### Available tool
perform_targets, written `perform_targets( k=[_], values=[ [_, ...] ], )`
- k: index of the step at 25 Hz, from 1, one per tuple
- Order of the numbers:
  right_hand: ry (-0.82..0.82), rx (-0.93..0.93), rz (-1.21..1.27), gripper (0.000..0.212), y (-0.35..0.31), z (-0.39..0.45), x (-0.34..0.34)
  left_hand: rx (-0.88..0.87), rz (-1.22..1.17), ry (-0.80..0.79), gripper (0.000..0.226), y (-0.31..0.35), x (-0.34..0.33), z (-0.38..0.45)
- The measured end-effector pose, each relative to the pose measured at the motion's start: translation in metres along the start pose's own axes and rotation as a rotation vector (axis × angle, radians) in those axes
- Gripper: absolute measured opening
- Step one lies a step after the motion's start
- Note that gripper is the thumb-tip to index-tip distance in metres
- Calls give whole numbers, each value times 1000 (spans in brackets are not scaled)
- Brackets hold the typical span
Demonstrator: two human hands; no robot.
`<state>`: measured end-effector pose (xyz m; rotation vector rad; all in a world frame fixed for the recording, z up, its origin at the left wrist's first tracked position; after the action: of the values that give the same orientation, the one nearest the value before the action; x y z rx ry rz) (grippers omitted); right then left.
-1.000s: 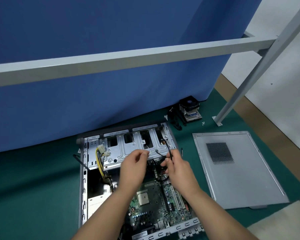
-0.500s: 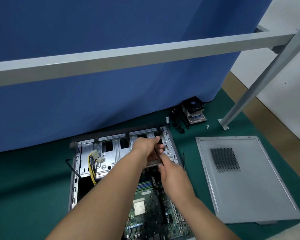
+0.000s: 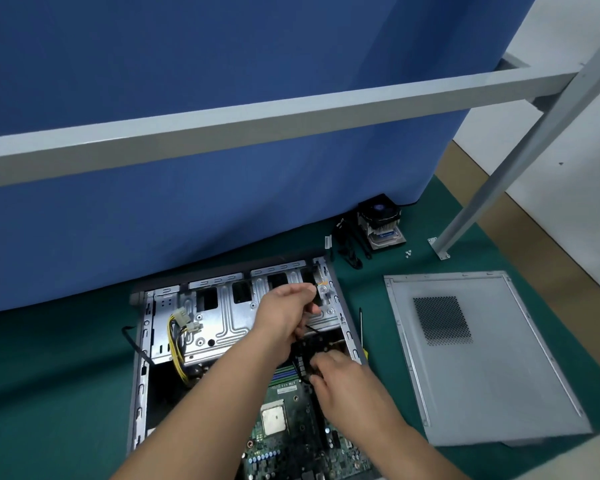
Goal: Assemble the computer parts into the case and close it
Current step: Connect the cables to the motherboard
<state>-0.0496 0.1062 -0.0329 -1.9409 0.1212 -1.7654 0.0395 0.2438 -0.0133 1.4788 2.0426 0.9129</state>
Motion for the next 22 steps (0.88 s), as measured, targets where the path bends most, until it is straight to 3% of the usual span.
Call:
perform_targets(
  k=[2,5,7,12,15,22],
  values=[
    [17,37,-20,26,6,-8,12,-107,84,-25,9,-7,12,-18],
    [242,-41,-116,25,28,1,39,-263,202,-54,6,-25,32,-41],
    [295,-55,-113,29,33,25,51,-323,284,-64,8,-43,42,-51],
    [23,270,-233,60,12,99,30,-380,649,-140,9,-91,44,-59],
    [-122,453,-404,63,7,118,8,-396,800,-162,8,-111,39,-55],
    [-65,502,-447,67,12,120,-6,-337,940,-253,11,-148,17,-39]
  ],
)
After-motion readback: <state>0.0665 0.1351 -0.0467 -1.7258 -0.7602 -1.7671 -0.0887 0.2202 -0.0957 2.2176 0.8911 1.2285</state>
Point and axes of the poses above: each hand's wrist, its own z-axis towards the middle knuckle, its own x-axis out of the back of the hand, y = z × x, the point moved 2 cm from there along z, towards the middle knuckle, and after that the axes turned 10 degrees about y, right-handed, at the moved point
